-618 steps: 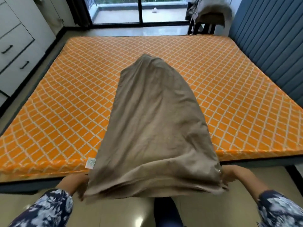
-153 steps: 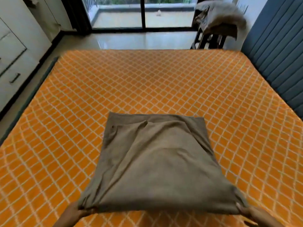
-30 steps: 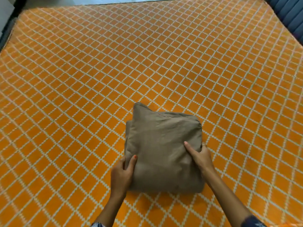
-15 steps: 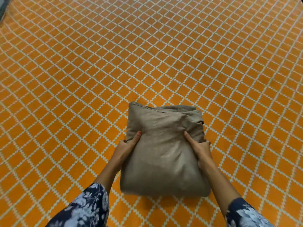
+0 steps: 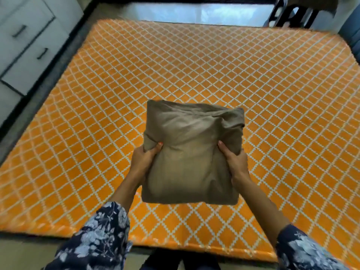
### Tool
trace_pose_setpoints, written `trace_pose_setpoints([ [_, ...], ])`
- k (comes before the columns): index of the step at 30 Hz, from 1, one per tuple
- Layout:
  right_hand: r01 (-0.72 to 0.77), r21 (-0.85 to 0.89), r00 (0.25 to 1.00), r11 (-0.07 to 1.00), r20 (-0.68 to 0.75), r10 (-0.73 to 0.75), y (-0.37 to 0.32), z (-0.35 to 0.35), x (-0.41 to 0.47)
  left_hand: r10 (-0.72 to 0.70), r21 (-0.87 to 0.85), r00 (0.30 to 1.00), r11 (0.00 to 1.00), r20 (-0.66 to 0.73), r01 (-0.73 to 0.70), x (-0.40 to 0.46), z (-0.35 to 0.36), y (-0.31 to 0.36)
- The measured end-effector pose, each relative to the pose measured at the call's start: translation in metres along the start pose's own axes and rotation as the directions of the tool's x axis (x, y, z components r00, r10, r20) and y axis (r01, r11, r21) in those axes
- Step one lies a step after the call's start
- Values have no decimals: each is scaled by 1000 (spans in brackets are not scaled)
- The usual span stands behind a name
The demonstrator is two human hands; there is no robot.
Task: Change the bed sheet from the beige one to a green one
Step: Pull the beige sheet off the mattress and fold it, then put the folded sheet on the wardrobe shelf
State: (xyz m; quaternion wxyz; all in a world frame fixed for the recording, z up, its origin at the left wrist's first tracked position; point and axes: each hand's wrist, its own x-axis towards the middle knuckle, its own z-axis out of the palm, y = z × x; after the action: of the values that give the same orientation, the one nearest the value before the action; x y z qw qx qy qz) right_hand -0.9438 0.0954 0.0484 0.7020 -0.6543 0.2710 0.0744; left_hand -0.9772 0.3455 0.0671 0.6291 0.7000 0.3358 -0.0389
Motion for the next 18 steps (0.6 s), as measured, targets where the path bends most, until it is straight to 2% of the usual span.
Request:
trace_pose_setpoints([
  [4,92,-48,979,995,188,-81,-49,45,-51,130,-60,984,989,-126,-138,-50,-78,34],
  [8,191,-25,930,981,323,-173,-81,115,-111,215,-131,942,958,-256,-255,-86,-165,51],
  [14,257,-2,835,966,503,-221,-83,234,-215,211,-199,877,926,-430,-321,-127,-314,44],
  [18,234,12,780,972,595,-195,-46,338,-307,183,-205,824,918,-537,-338,-159,-444,5],
])
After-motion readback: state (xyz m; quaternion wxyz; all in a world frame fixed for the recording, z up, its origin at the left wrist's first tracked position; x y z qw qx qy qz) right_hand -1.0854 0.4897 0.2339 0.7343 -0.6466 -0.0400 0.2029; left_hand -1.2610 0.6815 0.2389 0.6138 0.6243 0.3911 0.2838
